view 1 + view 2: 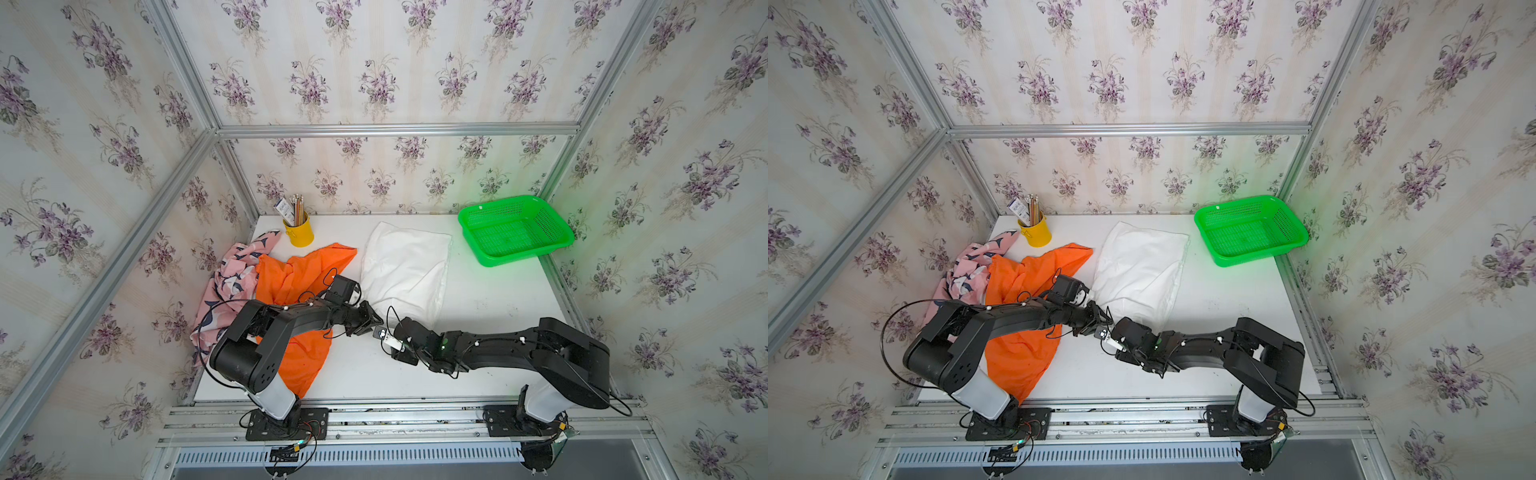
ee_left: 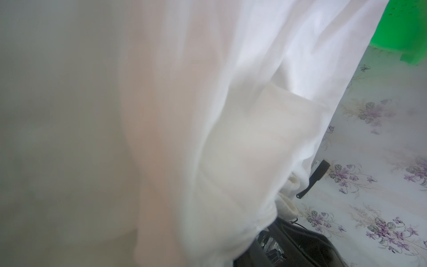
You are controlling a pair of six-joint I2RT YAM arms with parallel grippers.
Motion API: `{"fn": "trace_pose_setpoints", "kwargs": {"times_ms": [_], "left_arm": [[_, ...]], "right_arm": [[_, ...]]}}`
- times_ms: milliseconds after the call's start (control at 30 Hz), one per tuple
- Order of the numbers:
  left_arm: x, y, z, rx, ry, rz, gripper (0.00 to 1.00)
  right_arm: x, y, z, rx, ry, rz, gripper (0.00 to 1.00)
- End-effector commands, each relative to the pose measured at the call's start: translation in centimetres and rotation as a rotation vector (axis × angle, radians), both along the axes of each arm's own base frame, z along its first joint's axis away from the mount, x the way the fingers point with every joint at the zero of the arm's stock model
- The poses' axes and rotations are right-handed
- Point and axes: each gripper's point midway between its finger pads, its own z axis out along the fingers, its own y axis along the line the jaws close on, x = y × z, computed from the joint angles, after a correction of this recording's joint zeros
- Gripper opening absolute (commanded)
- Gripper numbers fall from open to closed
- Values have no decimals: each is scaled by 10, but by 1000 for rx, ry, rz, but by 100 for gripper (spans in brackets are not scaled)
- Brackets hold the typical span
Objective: Roll up the shorts
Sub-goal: Roll the shorts at the center of the board.
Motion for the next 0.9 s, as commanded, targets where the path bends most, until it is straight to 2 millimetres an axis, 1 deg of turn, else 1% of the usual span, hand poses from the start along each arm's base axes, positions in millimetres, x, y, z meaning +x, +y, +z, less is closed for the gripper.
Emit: {"fn": "trace_pose_setpoints", "kwargs": {"times_ms": [0, 67, 100, 167, 267, 300, 333, 367, 433, 467, 533, 633, 667, 767, 800, 867], "left_arm": [[-9, 1, 7, -11, 28, -25, 34], [-12, 2, 9, -16, 34, -30, 34], [-14, 2, 9, -19, 39, -32, 35], [-17, 4, 9, -22, 49, -38, 35], [-21, 6, 7, -19, 57, -38, 39], [-22, 8, 8, -17, 56, -33, 42], [-23, 10, 9, -10, 49, -31, 48], [-23, 13, 12, -1, 39, -27, 51], [-23, 20, 22, 36, -12, -33, 63], [-24, 26, 27, 76, -36, -45, 67], [-28, 42, 43, 172, -97, -67, 71], [-34, 74, 62, 345, -168, -74, 76], [-36, 84, 68, 399, -195, -75, 78], [-39, 98, 82, 474, -250, -116, 81], [-40, 100, 84, 490, -251, -131, 81], [-40, 99, 85, 501, -251, -166, 81]], "right_arm": [[27, 2, 9, -19, -185, -30, 65], [32, -7, 2, -60, -226, -47, 61], [33, -10, 3, -59, -241, -55, 58], [32, -13, 7, -43, -249, -65, 45], [20, -11, 13, 10, -178, -49, 19], [12, -9, 15, 36, -129, -33, 13], [3, -5, 16, 59, -73, -11, 9], [-5, -2, 16, 84, -13, 0, 6], [-25, 7, 18, 137, 163, 30, 4], [-30, 10, 19, 161, 251, 16, 3], [-42, 16, 22, 204, 409, 15, 1], [-49, 25, 28, 264, 610, -8, 0], [-47, 27, 32, 286, 673, -16, 0], [-45, 33, 37, 344, 856, -12, 0], [-42, 34, 37, 367, 918, -15, 0], [-27, 32, 37, 421, 1029, -55, 0]]}}
